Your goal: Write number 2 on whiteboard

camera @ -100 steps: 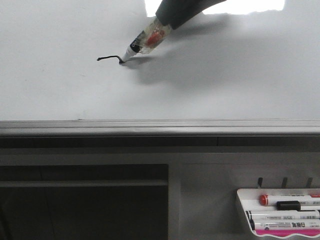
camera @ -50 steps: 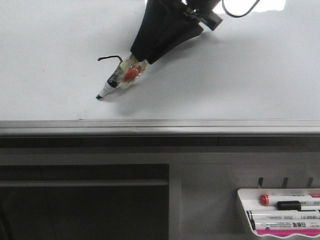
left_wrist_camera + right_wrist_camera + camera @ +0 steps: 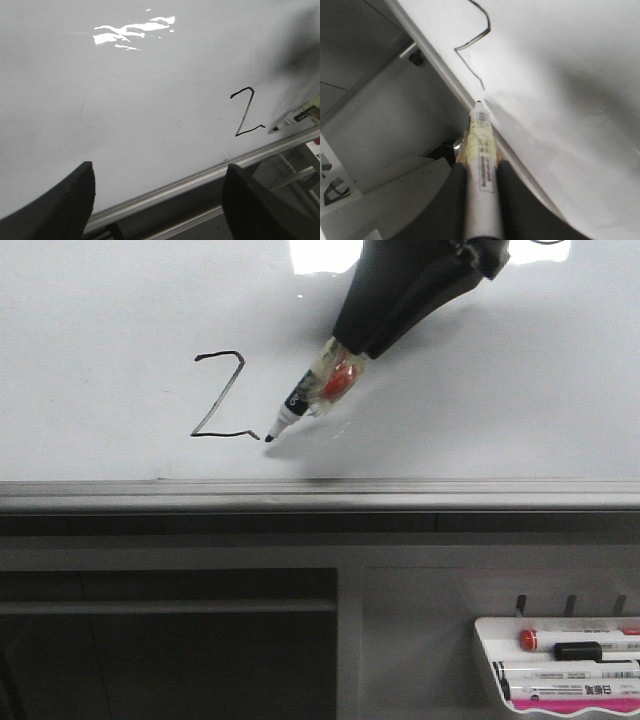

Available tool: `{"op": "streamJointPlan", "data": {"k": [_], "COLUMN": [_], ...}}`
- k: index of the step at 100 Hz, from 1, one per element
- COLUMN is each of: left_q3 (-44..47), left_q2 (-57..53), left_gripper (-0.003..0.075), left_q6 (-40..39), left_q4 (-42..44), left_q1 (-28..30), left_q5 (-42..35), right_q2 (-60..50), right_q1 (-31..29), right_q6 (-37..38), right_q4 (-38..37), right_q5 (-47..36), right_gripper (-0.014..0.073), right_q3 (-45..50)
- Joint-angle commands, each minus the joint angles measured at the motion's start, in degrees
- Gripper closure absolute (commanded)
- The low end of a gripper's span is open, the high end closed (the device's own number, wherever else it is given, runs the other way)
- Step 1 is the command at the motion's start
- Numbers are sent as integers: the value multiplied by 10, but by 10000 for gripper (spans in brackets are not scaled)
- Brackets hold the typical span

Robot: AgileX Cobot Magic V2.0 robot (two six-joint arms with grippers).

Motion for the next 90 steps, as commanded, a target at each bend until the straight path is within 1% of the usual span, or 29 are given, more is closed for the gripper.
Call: {"op": "streamJointPlan", "data": {"k": [1, 5, 12, 13, 14, 17, 24, 36, 44, 51, 59, 67, 73, 82, 90], "left_q3": [-26, -34, -46, -48, -49, -50, -52, -52, -52, -52, -52, -52, -52, -52, -52], "left_q2": [-1, -1, -1, -1, -1, 0, 0, 0, 0, 0, 7, 14, 22, 32, 43], "left_gripper": [227, 227, 227, 227, 227, 227, 227, 227, 227, 227, 227, 227, 227, 227, 227], "left_q6": [25, 47, 112, 137, 137, 180, 252, 338, 362, 373, 388, 411, 421, 430, 448], "left_q4": [-19, -30, -65, -74, -79, -102, -169, -285, -332, -352, -375, -403, -413, -414, -422], "left_q1": [1, 1, 1, 1, 1, 1, 1, 1, 1, 1, 1, 1, 0, -16, -42], "left_q5": [-5, 23, 75, 85, 90, 110, 148, 200, 219, 231, 245, 267, 271, 270, 266], "right_q2": [-64, -86, -120, -126, -129, -140, -166, -204, -224, -235, -240, -237, -234, -234, -234], "right_q1": [-2, -2, 0, 1, 1, 3, 8, 30, 50, 72, 100, 122, 136, 146, 147], "right_q6": [0, 0, -10, -15, -17, -28, -49, -103, -140, -157, -165, -174, -181, -187, -192], "right_q4": [22, 22, 23, 24, 24, 27, 39, 82, 104, 109, 109, 109, 109, 108, 107], "right_q5": [32, 45, 81, 93, 93, 110, 115, 115, 107, 81, 39, 15, 3, -25, -53], "right_gripper": [668, 668, 668, 668, 668, 668, 668, 668, 668, 668, 668, 668, 668, 668, 668], "right_q3": [-16, -16, -16, -16, -16, -16, -12, 9, 34, 59, 84, 95, 95, 95, 95]}}
